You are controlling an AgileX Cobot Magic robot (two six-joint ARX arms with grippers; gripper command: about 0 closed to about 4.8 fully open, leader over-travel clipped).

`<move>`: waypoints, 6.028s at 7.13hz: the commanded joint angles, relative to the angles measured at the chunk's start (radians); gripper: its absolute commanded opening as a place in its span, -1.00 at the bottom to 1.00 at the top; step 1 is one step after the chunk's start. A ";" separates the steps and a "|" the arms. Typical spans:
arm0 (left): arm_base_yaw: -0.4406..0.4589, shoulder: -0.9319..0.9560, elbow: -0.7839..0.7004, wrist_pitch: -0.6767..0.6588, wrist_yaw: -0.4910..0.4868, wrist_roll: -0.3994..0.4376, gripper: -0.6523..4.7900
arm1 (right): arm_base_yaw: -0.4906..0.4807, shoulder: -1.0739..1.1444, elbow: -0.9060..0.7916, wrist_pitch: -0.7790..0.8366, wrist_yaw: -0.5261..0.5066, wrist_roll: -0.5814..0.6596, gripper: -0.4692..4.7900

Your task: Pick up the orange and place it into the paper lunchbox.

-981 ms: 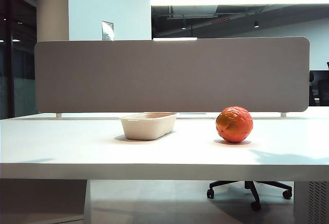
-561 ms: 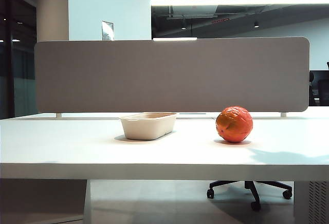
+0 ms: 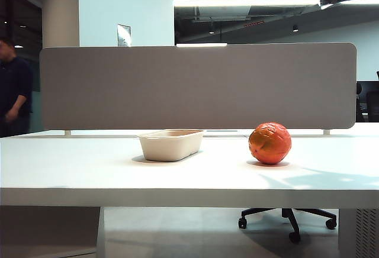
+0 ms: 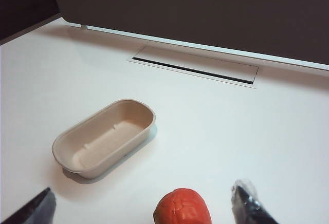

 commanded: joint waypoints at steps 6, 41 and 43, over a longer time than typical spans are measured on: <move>0.001 0.006 0.006 -0.140 -0.222 -0.003 -0.78 | -0.011 0.653 0.009 0.544 -0.048 -0.069 1.00; -0.013 -0.022 0.031 -0.175 -0.138 -0.007 -0.78 | 0.199 0.347 0.557 -0.790 0.055 -0.076 -0.83; -0.012 -0.067 0.019 -0.274 -0.140 -0.007 -0.78 | 0.199 -0.010 0.195 -0.653 0.066 -0.023 -0.83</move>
